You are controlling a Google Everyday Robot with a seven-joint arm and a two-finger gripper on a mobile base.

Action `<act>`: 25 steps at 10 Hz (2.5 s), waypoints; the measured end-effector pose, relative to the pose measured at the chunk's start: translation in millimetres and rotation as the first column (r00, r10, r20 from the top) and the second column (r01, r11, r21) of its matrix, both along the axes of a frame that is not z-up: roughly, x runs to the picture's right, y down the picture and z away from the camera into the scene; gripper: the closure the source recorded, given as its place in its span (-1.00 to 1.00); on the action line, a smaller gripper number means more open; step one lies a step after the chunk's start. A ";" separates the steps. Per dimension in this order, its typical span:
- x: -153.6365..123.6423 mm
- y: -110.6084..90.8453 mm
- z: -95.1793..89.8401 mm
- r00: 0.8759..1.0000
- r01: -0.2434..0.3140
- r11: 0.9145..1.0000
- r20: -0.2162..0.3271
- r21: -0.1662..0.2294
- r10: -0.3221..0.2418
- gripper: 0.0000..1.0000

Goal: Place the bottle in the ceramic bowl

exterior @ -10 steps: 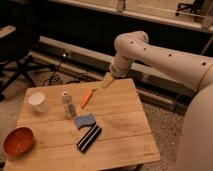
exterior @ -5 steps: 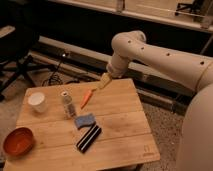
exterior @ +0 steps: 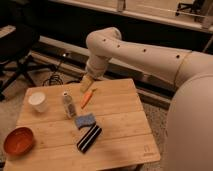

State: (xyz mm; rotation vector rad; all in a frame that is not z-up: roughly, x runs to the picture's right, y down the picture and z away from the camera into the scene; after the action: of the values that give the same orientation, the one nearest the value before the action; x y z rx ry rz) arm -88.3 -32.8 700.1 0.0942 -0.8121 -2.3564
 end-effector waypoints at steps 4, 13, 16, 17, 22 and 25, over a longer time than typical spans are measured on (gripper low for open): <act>-58.9 8.3 -7.5 0.992 0.093 0.995 0.081 0.049 -0.096 -0.60; -104.1 30.4 0.6 0.912 0.104 0.955 0.357 0.279 -0.204 -0.60; -112.2 43.6 9.6 0.896 0.117 0.953 0.385 0.279 -0.223 -0.60; -115.0 47.6 12.2 0.891 0.122 0.954 0.392 0.275 -0.227 -0.60; -128.4 60.3 26.3 0.884 0.135 0.964 0.411 0.231 -0.223 -0.25; -133.9 63.8 33.3 0.882 0.148 0.966 0.414 0.212 -0.226 0.32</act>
State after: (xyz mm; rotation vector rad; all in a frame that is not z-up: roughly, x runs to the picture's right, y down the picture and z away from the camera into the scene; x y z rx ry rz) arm -222.2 31.0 733.5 0.6677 -0.8466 -2.6310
